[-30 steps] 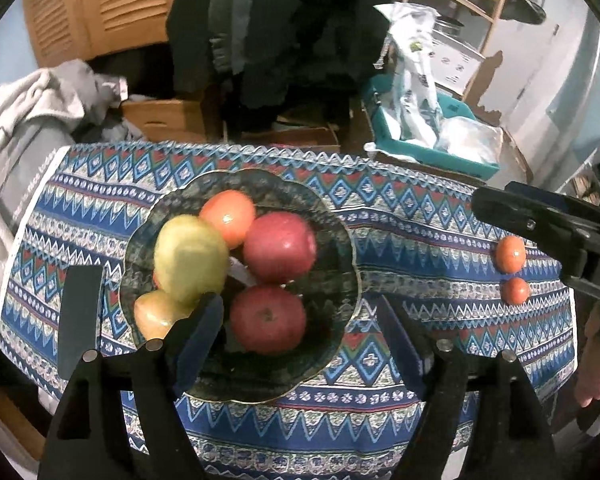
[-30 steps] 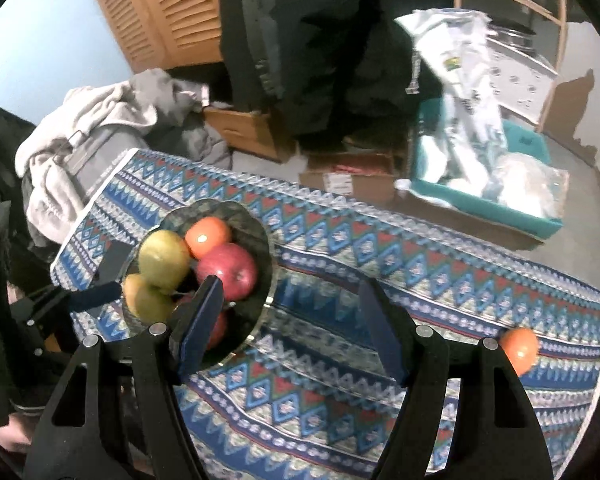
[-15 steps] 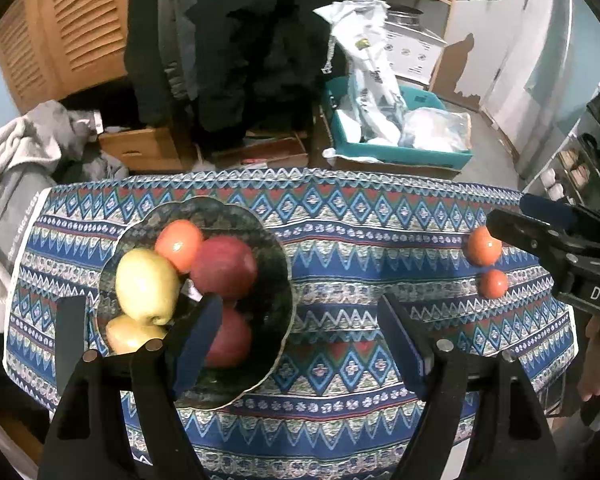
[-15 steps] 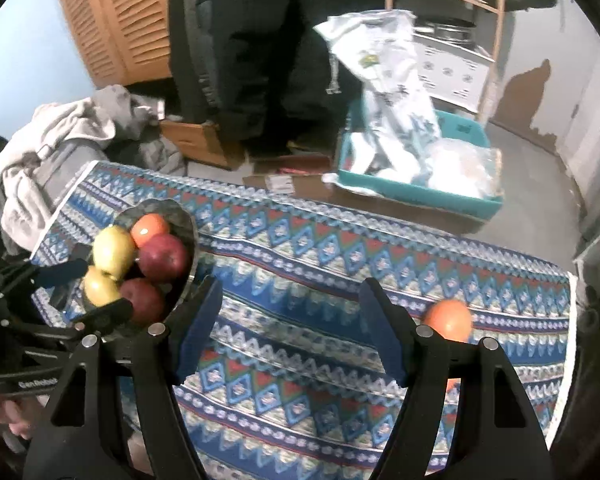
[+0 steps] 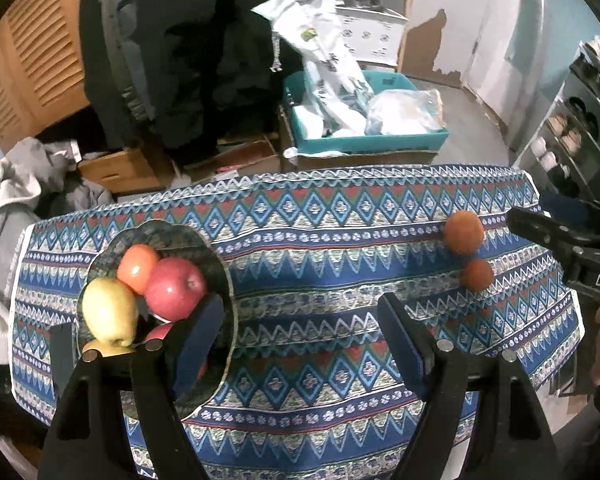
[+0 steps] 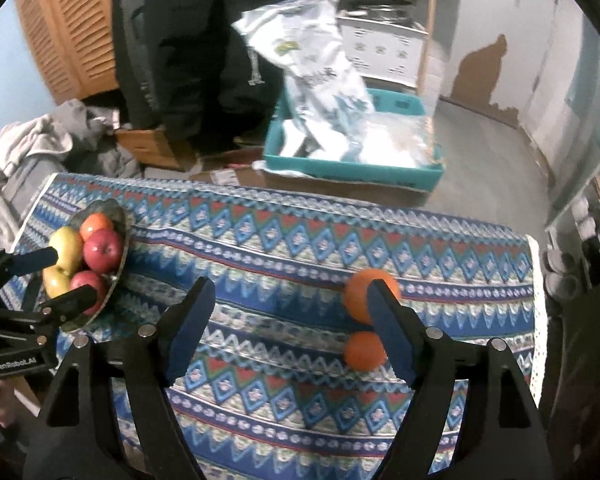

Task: Organize fruits
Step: 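Move both tools from the bowl to the two remaining oranges, then grasp the large orange with the right tool while the left tool grasps the small tangerine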

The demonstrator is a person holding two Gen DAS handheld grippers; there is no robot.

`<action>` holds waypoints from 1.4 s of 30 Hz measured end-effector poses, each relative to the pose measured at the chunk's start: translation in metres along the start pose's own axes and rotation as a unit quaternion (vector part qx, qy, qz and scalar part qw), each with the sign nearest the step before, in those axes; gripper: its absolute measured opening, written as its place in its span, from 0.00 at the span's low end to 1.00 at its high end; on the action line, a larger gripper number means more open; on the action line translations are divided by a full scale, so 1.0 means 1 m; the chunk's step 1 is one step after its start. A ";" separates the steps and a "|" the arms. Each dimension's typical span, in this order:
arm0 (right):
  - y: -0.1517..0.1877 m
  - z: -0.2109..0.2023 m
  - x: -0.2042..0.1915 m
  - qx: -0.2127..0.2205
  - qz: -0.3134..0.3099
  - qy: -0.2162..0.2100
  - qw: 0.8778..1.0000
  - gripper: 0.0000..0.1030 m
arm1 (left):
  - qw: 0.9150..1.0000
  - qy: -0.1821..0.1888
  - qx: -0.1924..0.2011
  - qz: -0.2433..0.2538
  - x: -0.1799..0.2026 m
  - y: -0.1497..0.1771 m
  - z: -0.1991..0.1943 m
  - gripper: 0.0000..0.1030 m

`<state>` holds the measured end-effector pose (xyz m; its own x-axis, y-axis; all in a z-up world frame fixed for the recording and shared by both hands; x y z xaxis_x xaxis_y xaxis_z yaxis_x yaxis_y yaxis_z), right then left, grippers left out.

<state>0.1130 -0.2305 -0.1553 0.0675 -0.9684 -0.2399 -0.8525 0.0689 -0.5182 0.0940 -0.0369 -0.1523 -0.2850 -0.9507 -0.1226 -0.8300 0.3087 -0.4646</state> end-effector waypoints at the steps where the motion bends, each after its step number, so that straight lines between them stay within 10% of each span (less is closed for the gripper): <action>1: 0.000 0.000 0.005 0.000 0.004 0.001 1.000 0.77 | 1.000 0.000 -0.001 0.003 0.003 -0.002 0.002 0.78; 42: 0.003 0.158 0.086 -0.127 0.017 0.055 0.990 0.80 | 0.997 0.036 -0.067 0.025 0.043 -0.051 0.138 0.80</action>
<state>0.1982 -0.2760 -0.3072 -0.0086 -0.9879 -0.1550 -0.9569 0.0531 -0.2856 0.1906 -0.0979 -0.2548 -0.3573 -0.9308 -0.0772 -0.8693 0.3617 -0.3368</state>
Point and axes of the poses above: each gripper's, at about its wrist camera, not at the fingertips, and z roughly the way its jaws point, x to its right, y to its underside, the point moved 1 cm from there along z, roughly the way its jaws point, and after that the axes turned 15 degrees about z, right-handed, at the moved point
